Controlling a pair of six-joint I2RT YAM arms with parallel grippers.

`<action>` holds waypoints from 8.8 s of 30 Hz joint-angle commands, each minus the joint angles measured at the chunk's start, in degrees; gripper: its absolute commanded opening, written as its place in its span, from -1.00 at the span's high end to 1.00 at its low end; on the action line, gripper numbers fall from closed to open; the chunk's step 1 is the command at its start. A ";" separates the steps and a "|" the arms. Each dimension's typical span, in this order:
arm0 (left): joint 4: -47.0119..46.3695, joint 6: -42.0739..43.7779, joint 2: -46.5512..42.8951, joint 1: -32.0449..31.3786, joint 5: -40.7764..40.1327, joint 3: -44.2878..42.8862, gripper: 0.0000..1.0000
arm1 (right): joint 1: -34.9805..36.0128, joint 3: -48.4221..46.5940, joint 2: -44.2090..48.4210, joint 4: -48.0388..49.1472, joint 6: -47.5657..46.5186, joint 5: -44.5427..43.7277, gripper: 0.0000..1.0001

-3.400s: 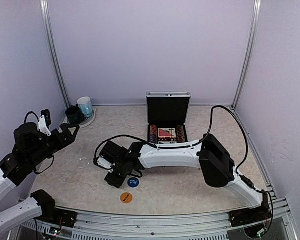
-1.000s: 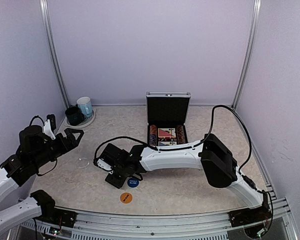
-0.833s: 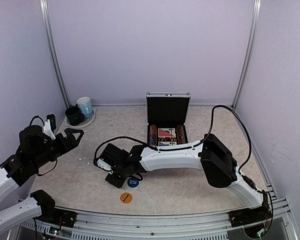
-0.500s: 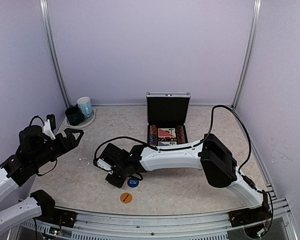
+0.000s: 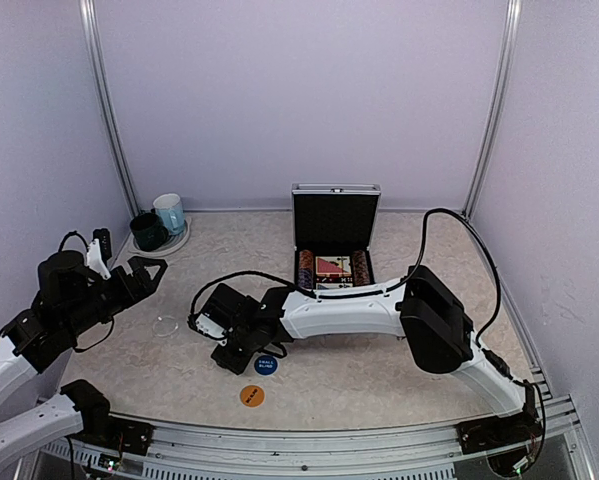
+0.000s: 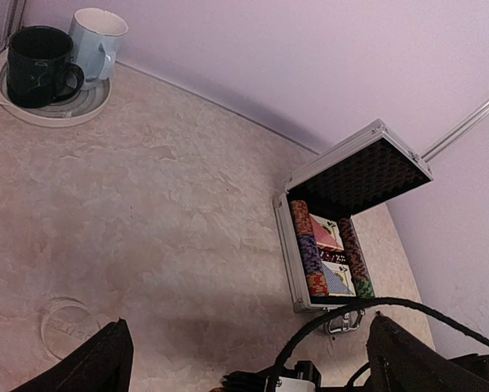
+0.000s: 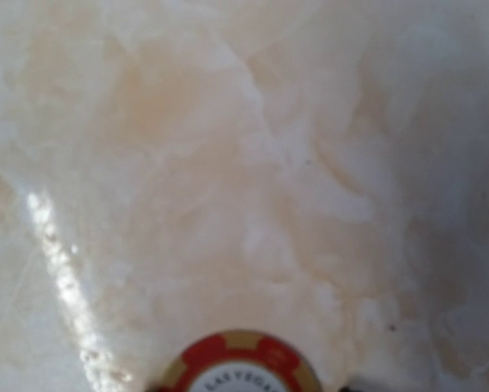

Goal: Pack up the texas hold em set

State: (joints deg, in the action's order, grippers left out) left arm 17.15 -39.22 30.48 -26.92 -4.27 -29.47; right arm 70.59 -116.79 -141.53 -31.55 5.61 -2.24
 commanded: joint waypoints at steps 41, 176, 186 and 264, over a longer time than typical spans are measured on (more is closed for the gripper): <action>-6.73 -5.57 3.35 0.46 7.62 8.30 -0.98 | -1.22 14.74 15.63 6.38 -1.12 -8.00 0.23; -6.47 -6.00 6.62 -0.33 7.73 7.39 -0.98 | -1.60 -7.91 -7.32 -25.57 2.26 -1.68 0.29; -6.96 -6.30 6.96 -0.39 8.11 8.23 -0.98 | -2.27 -4.67 0.01 -19.90 1.11 -4.09 0.28; -10.72 -7.70 10.01 -1.62 10.40 10.78 -0.98 | -5.00 -3.96 4.95 -17.68 1.23 -3.47 0.30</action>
State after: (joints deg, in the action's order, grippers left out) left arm 7.75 -46.41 40.25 -27.90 5.80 -19.20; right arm 65.58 -123.22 -141.49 -51.24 7.07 -3.31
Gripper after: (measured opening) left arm 0.989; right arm 0.348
